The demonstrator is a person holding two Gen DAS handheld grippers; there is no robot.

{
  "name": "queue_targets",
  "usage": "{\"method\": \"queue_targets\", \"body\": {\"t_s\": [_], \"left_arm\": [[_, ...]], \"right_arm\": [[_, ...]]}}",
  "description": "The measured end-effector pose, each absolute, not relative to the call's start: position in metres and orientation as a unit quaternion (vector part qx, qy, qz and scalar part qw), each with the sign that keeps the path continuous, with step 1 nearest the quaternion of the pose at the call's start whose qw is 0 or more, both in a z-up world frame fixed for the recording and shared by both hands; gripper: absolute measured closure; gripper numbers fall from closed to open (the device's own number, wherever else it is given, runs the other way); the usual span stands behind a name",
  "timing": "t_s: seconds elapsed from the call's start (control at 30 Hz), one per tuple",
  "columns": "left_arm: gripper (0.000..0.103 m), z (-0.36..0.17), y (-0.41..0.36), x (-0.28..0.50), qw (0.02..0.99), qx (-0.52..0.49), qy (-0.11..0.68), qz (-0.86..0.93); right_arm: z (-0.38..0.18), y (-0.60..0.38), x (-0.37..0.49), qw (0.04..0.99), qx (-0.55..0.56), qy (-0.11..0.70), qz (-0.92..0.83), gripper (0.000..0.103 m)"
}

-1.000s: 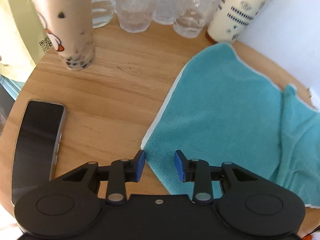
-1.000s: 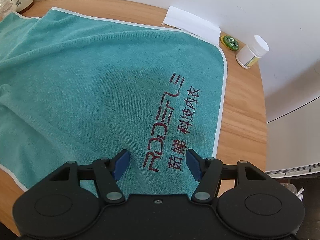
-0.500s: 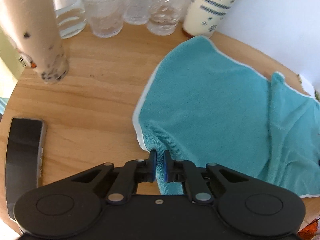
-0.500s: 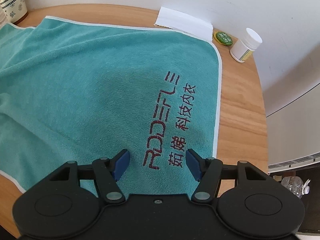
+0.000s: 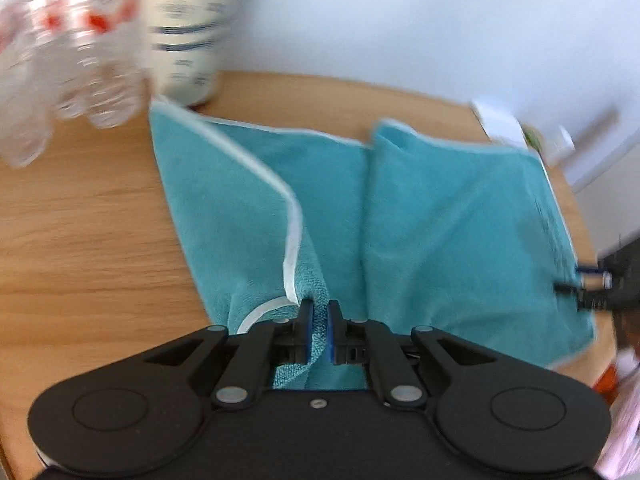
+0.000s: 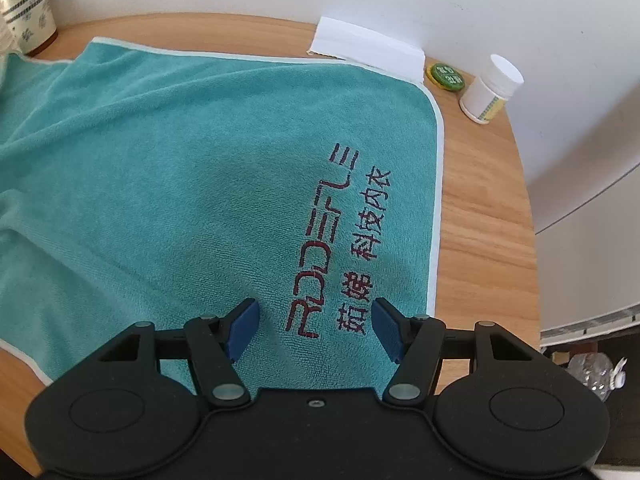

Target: Fold towel

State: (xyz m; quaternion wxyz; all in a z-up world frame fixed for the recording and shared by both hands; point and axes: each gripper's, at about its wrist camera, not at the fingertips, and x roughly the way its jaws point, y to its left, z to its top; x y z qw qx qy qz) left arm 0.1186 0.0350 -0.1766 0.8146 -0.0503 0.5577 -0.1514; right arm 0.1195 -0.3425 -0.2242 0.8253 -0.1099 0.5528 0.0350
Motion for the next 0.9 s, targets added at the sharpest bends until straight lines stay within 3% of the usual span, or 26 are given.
{"method": "queue_targets", "body": {"t_s": [0.23,0.3,0.33,0.37,0.57,0.8,0.9], "left_arm": [[0.092,-0.175,0.041,0.113,0.801,-0.051,0.571,-0.173],[0.075,-0.166,0.052,0.11,0.801,-0.065,0.566,-0.184],[0.059,-0.161,0.062,0.107,0.804,-0.076,0.559,-0.188],[0.055,-0.158,0.07,0.106,0.808,-0.083,0.552,-0.19],[0.055,-0.154,0.096,0.108,0.818,-0.096,0.542,-0.166],[0.056,-0.178,0.074,0.109,0.807,-0.037,0.562,-0.177],[0.064,-0.189,0.061,0.109,0.795,-0.012,0.578,-0.187]], "right_arm": [[-0.224,-0.343,0.118,0.826,-0.107,0.552,0.042,0.037],[-0.225,-0.345,0.118,0.827,-0.104,0.551,0.044,0.037],[-0.225,-0.346,0.117,0.827,-0.103,0.55,0.045,0.037],[-0.225,-0.347,0.117,0.828,-0.1,0.55,0.046,0.037],[-0.225,-0.347,0.117,0.828,-0.095,0.551,0.041,0.037],[-0.224,-0.347,0.118,0.827,-0.097,0.552,0.041,0.037],[-0.224,-0.348,0.117,0.828,-0.095,0.552,0.041,0.037]]}}
